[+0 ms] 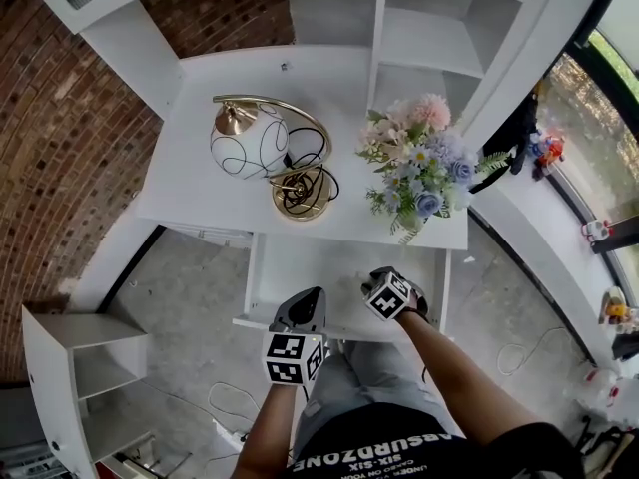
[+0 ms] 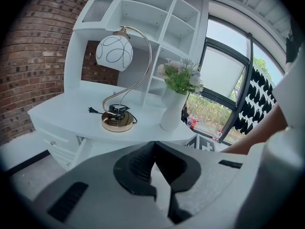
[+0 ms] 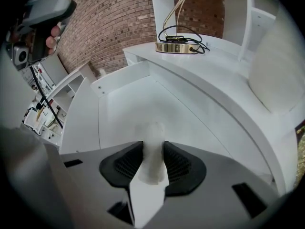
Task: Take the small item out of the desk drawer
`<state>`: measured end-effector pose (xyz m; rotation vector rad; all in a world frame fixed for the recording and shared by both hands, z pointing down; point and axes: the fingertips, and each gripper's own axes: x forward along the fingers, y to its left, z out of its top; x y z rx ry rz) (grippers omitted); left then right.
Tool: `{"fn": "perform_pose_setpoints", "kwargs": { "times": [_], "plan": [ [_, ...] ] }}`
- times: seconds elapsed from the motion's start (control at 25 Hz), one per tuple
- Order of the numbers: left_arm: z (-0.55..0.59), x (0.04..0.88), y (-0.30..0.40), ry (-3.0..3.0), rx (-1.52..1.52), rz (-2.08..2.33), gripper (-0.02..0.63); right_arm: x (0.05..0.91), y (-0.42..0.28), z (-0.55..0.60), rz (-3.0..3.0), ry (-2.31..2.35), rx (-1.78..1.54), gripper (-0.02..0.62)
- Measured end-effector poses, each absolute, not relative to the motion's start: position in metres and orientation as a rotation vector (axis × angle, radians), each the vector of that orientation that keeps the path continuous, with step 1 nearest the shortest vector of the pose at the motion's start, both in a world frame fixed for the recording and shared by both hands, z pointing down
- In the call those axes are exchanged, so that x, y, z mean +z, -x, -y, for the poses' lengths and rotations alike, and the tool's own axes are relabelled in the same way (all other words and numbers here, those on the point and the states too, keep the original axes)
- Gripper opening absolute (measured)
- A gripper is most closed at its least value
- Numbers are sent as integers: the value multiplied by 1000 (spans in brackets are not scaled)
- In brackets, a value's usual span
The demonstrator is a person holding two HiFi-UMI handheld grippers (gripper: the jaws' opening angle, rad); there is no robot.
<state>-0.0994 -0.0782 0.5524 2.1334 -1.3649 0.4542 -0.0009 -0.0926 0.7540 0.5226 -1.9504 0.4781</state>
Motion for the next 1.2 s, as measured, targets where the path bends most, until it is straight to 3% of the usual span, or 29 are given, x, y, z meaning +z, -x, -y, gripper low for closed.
{"fn": "perform_pose_setpoints", "kwargs": {
  "times": [1.2],
  "plan": [
    [60,539,92,-2159,452,1376,6,675,5,80,2127,-630,514,135]
  ]
}}
